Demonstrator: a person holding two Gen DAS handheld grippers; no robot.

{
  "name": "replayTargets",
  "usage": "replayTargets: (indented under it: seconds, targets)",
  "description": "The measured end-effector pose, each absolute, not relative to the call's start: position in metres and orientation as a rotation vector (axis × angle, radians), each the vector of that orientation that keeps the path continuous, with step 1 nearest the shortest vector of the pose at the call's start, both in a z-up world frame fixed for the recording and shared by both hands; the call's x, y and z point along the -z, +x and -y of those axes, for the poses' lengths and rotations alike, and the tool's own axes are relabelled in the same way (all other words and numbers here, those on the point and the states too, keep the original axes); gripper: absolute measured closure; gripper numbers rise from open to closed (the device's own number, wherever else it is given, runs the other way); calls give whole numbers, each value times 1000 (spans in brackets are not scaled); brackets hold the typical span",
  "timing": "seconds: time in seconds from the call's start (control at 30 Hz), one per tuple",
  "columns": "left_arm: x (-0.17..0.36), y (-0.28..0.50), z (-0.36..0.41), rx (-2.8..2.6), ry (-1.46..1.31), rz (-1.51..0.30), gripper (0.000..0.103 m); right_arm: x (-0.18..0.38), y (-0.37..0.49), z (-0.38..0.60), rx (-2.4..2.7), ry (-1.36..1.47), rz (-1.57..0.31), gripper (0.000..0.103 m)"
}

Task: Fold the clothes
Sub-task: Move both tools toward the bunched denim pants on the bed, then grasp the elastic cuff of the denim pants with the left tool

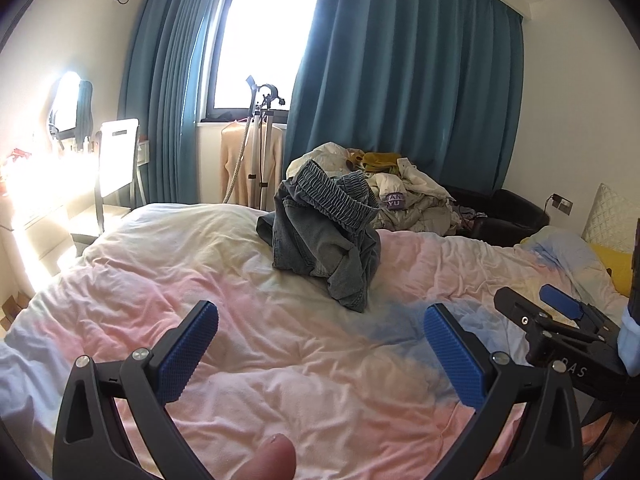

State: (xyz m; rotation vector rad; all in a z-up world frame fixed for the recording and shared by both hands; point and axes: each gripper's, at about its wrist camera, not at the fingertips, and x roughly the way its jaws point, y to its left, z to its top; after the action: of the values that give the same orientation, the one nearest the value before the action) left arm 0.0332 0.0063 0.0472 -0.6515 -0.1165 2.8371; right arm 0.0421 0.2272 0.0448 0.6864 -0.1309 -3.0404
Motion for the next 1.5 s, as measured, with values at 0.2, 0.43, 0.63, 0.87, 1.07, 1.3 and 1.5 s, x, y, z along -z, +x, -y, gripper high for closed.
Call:
replayTargets:
  seconds: [0.2,0.43,0.63,0.87,1.07,1.3,1.5]
  targets:
    - [-90,7,4,-2778,-743,159,0,-83,26,-236,3045,730,215,7]
    - [-102,-63,17,-2743,-840,342,0,-101,3,-243,3079,723,340,7]
    - [-92,-141,-5,-2708,-928,387,0,-65,-1,-250,3071,691,328,7]
    - [-76,-237,-38,-2784,-984,449,4,-8,-20,-264,3073,758,211,7]
    - [-61,-313,-66,-2894,-1064,339,18,12,-49,-269,3033,779,167,7]
    - [-37,-352,-81,-2927,-1181,140,52,55,-90,-281,2957,881,226,7]
    - [-25,-323,-70,-2912,-1140,306,94,47,-85,-292,2907,819,387,7]
